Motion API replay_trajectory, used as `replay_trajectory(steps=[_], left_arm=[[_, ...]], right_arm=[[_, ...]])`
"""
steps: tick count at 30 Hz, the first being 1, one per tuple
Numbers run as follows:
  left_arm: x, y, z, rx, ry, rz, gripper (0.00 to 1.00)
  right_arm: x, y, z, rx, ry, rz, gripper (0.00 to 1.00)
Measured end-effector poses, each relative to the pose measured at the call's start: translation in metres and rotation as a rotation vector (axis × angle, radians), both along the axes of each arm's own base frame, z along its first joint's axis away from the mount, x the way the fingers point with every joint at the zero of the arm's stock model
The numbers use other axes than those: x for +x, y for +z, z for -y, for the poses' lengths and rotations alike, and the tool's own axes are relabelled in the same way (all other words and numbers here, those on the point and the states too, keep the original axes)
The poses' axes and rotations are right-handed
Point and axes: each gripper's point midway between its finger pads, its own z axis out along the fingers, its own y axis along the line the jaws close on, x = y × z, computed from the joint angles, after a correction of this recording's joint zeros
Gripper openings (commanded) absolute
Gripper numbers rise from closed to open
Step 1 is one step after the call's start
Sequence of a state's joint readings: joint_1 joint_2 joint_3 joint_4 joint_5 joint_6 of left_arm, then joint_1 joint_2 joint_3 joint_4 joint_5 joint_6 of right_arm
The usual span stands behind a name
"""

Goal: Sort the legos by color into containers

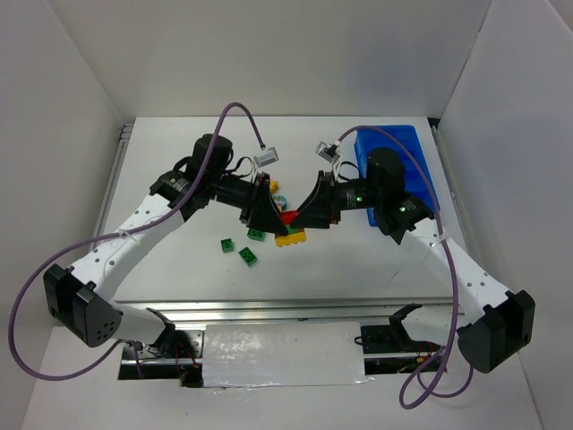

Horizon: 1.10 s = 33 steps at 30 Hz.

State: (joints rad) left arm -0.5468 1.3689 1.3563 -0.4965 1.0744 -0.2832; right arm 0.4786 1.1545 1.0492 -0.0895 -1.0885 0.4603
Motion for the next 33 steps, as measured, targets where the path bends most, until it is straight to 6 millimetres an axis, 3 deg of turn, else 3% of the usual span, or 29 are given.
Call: replay_trajectory(steps=[3, 4, 6, 8, 11, 12, 21, 28, 33], left_arm=[[0.004, 0.001, 0.003, 0.001, 0.000, -0.001, 0.16], [0.005, 0.001, 0.003, 0.004, 0.000, -0.003, 0.22], [0.007, 0.003, 0.005, 0.006, -0.001, -0.001, 0.30], [0.009, 0.004, 0.006, 0.008, -0.001, 0.004, 0.48], [0.015, 0.003, 0.007, 0.017, 0.019, 0.015, 0.91], [0.018, 0.002, 0.007, 0.026, 0.037, 0.009, 1.00], [0.043, -0.006, 0.006, 0.060, 0.141, -0.006, 0.99], [0.069, 0.004, -0.004, 0.037, 0.256, 0.005, 1.00], [0.064, 0.021, -0.011, -0.040, 0.296, 0.014, 1.00]], right_arm=[[0.002, 0.001, 0.002, 0.004, -0.004, 0.000, 0.07], [0.003, 0.001, 0.003, 0.004, -0.006, 0.000, 0.00], [0.004, 0.002, 0.004, 0.007, -0.009, 0.003, 0.00], [0.006, 0.003, 0.005, 0.011, -0.014, 0.011, 0.00], [0.008, 0.003, 0.006, 0.013, -0.020, 0.016, 0.00], [0.009, 0.003, 0.007, 0.013, -0.022, 0.017, 0.00], [0.022, 0.000, 0.015, 0.010, -0.072, 0.021, 0.00], [0.042, -0.009, 0.027, 0.015, -0.231, 0.005, 0.00], [0.041, 0.010, 0.034, 0.093, -0.326, 0.035, 0.00]])
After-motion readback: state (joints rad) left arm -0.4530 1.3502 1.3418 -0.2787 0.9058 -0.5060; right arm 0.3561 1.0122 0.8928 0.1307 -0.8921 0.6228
